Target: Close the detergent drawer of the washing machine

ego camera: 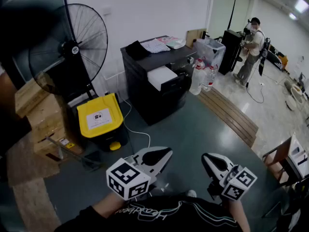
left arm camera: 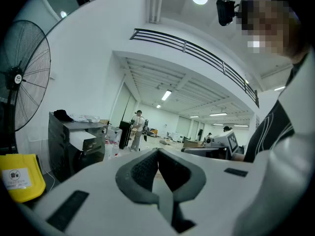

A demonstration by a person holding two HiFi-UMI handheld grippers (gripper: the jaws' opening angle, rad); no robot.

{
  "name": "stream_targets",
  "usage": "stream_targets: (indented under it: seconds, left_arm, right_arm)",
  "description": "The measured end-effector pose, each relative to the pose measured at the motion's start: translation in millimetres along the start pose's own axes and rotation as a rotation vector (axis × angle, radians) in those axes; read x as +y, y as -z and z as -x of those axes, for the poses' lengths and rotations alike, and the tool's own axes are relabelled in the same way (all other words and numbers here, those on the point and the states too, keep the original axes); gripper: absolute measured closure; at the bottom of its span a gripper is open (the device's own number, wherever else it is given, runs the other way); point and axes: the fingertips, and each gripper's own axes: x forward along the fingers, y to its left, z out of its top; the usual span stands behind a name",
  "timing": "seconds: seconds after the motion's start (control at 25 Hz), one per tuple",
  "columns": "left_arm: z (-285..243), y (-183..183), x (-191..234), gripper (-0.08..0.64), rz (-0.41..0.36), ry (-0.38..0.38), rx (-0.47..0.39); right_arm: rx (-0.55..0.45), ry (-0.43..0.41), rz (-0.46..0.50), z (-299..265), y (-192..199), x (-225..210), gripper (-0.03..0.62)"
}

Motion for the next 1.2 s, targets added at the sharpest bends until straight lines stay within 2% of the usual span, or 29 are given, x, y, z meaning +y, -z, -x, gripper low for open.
stream_targets:
  seconds: [0.24,0.4,0.76,1.08,1.2]
  left_arm:
    - [-8.0,-0.5,11.0,0.537,0.015,-0.017,-0.006]
    - [-18.7,0.2,13.6,0.537,0.012,-0.027,0.002]
    - [-52.7,-1.7,38.8,0.537,0.019,-0.069,0.019]
    - [-134.3,-11.4,84.3,0.537,0.009,-0.117,0.044]
    - [-168.6,-14.0,107.0,0.537,0.059,-0.151,0.046]
  right_arm:
    - [0.014,0.029,0.035,-1.5,2.2,-10.8,0.566]
    - [0.008,0.047,0.019,1.2,3.2,-25.6,0.566]
    - [-0.013,0.025,0.032,-15.8,-9.7,-70.1,0.566]
    - [0.022,-0.006,0.011,-43.6,-30.2,-163.9,0.566]
    - [0.040,-0.030,-0.005,-57.4,-37.7,-202.5,0.566]
